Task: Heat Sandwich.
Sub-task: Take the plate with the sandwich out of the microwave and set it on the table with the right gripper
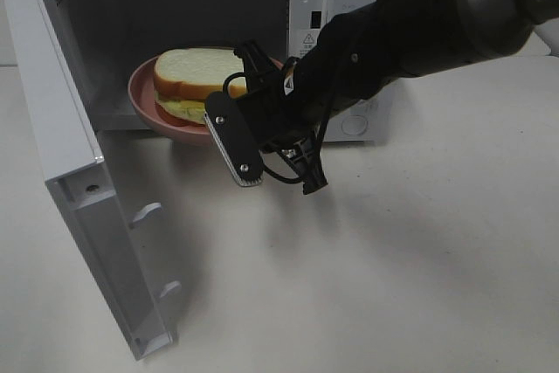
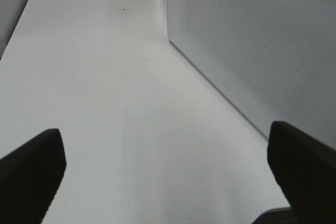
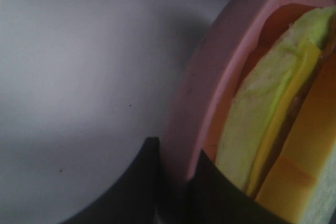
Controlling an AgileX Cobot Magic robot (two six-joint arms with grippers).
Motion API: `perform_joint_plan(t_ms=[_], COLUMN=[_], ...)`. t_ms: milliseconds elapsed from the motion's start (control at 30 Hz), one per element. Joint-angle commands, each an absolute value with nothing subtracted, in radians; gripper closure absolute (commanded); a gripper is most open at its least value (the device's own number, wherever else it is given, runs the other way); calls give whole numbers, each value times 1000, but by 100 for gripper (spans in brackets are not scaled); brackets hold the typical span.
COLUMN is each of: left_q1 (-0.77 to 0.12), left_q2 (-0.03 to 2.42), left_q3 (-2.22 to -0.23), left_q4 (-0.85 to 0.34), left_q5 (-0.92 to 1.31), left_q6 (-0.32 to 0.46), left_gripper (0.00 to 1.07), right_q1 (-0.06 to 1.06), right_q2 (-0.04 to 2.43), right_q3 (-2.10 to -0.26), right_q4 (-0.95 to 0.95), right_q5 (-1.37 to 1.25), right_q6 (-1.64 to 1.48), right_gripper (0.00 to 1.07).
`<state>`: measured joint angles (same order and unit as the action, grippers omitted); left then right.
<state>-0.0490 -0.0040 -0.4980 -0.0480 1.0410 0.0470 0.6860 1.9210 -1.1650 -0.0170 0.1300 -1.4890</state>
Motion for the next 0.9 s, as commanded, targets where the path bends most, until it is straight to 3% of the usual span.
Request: perform_joint_plan(t_ms=[33,900], left_q1=[-46,-46], left_q2=[-27,-27], left_q3=[-495,-495], left_q4=[-49,-49], left_q5=[1038,1038], left_q6=[38,38], left_gripper=[5,5], right_q1=[690,690], right_q2=[1863,1549], right_q3=[-1124,-753], right_q4=[-16,-16], right_q5=[73,31], right_q6=[-1488,-1457], right_gripper=[107,106])
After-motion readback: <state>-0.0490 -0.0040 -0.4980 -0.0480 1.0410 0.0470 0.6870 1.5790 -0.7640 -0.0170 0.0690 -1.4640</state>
